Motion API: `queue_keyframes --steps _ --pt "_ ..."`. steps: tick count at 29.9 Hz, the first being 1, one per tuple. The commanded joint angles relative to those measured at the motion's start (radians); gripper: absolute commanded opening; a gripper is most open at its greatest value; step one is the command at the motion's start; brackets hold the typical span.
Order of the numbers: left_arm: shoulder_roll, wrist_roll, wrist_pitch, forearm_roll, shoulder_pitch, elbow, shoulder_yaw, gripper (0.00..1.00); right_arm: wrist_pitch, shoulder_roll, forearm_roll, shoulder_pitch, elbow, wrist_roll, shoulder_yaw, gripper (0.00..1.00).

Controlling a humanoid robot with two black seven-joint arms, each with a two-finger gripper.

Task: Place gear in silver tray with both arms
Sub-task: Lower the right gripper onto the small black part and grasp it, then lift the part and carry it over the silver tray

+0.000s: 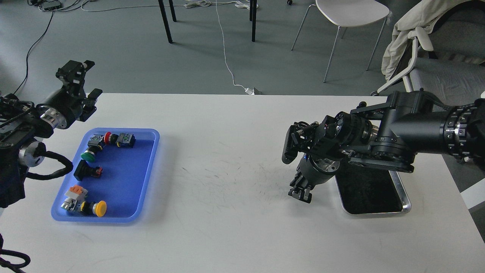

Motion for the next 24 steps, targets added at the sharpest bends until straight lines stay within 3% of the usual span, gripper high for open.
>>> queue_keyframes --steps 1,3,7,11,18,24 --pt "0.001 0.0 0.0 0.0 0.0 0.0 0.0 0.93 0.0 0.0 0.0 -0.002 -0.001 0.0 -0.002 0.18" --pt "0.001 0.0 0.001 0.0 0.002 0.0 0.0 0.93 0.0 0.0 -0.006 0.004 0.005 0.0 -0.002 0.11" --pt "0.0 0.0 0.001 0.0 0.0 0.0 0.0 0.93 0.0 -0.002 -0.023 0.002 0.001 0.0 -0.003 0.11" --pt "0.0 0.0 0.0 0.0 0.0 0.0 0.0 0.93 0.001 -0.002 -0.026 0.005 0.001 0.0 -0.003 0.02" --pt "-0.003 0.0 0.001 0.0 0.003 0.0 0.002 0.93 0.001 -0.015 -0.028 0.011 -0.004 0.0 0.004 0.02" --pt "-0.003 0.0 0.003 0.002 0.017 0.001 0.003 0.93 0.001 -0.126 -0.014 0.068 0.001 0.0 0.055 0.02"
